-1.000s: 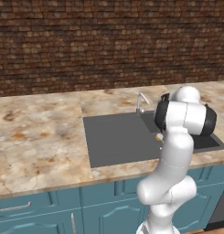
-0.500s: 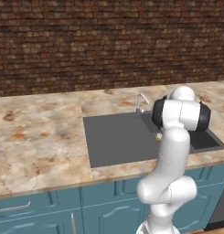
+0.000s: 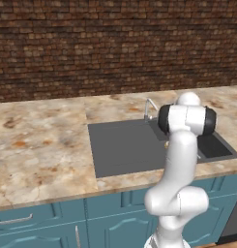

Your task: Pick up the dish brush and dish brush from the sink, and place them back in the cabinet, and close the cabinet door.

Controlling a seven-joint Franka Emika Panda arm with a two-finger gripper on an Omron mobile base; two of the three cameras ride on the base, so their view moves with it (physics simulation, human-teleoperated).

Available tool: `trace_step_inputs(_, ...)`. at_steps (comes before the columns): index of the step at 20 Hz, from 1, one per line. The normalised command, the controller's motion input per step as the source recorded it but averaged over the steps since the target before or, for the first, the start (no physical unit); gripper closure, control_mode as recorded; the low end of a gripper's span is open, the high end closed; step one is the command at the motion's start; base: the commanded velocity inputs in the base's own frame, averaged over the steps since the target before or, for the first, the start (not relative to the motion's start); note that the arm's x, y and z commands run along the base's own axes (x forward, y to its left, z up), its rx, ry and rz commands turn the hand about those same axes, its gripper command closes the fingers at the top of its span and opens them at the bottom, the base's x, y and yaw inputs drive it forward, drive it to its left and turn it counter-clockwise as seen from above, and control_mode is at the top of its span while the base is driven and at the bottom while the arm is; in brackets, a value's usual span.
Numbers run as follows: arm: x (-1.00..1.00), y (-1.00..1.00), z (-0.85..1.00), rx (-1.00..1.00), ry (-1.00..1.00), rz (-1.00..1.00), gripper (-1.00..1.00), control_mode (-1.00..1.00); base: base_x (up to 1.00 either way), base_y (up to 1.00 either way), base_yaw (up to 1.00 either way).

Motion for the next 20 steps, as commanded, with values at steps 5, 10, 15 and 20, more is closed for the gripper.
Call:
trace_step_inputs(5,0.23,-0.02,-0.31,0.0,0.0,0.0,-1.0,-1.0,0.0,0.0,0.0)
trace_step_inputs(10,0.23,-0.05,-0.32,0.0,0.0,0.0,-1.0,-1.0,0.0,0.0,0.0)
trace_step_inputs(15,0.24,-0.03,-0.29,0.0,0.0,0.0,-1.0,-1.0,0.0,0.0,0.0)
trace_step_inputs(20,0.21,-0.06,-0.27,0.0,0.0,0.0,-1.0,-1.0,0.0,0.0,0.0)
